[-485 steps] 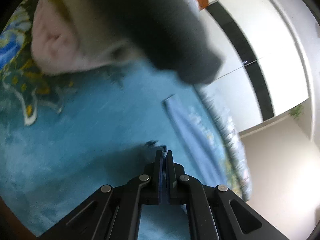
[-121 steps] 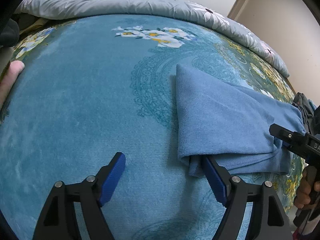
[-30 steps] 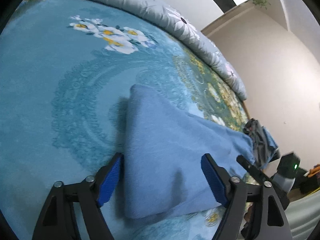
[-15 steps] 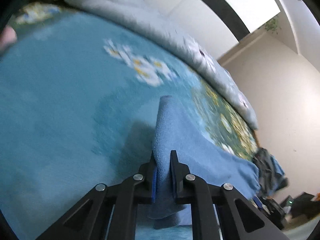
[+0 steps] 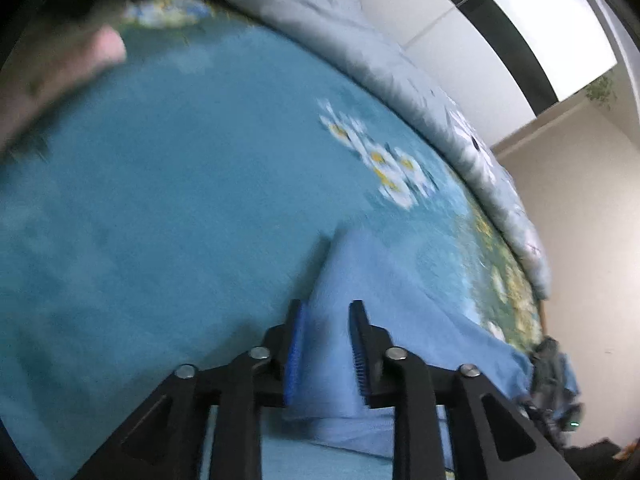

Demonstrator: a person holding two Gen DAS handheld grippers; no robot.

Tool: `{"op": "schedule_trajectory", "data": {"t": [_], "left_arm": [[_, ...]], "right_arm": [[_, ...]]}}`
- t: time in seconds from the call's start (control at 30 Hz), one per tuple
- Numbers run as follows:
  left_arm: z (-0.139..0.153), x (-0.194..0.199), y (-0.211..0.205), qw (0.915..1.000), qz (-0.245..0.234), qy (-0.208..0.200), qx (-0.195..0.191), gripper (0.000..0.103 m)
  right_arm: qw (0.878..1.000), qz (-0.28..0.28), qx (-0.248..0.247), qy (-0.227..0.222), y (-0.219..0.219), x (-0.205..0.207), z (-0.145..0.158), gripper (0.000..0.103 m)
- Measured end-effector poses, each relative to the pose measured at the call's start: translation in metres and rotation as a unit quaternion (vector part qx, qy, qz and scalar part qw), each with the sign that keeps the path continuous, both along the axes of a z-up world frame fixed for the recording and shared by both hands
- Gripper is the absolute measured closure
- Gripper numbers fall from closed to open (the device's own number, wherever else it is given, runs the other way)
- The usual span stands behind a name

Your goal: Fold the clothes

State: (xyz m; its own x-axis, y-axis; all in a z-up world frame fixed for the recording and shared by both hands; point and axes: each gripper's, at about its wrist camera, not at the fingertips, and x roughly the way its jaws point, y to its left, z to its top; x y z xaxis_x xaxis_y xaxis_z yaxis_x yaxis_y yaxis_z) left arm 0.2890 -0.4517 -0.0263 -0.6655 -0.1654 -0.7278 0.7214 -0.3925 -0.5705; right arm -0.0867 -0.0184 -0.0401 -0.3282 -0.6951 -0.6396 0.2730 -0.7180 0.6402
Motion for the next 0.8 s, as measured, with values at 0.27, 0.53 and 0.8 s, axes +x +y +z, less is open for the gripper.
{"op": "schedule_trajectory", "data": {"t": [0.27,0.53,0.8], "left_arm": [[0.001,0.028,-0.019,0.9987,0.043,0.017,0.022,0.053],[0.005,0.033,-0.019,0.9979,0.038,0.037,0.037,0.051],[0.007,0.05,-0.029,0.9958,0.057,0.055,0.046,0.05]], "right_arm": [[0.99,0.042,0.06,0.12,-0.051,0.034,0.067,0.083],[0.919,0.215,0.146,0.297,-0.199,0.154,0.13,0.084],[0.868,0.355,0.159,0.308,-0.306,0.258,0.08,0.085]]}}
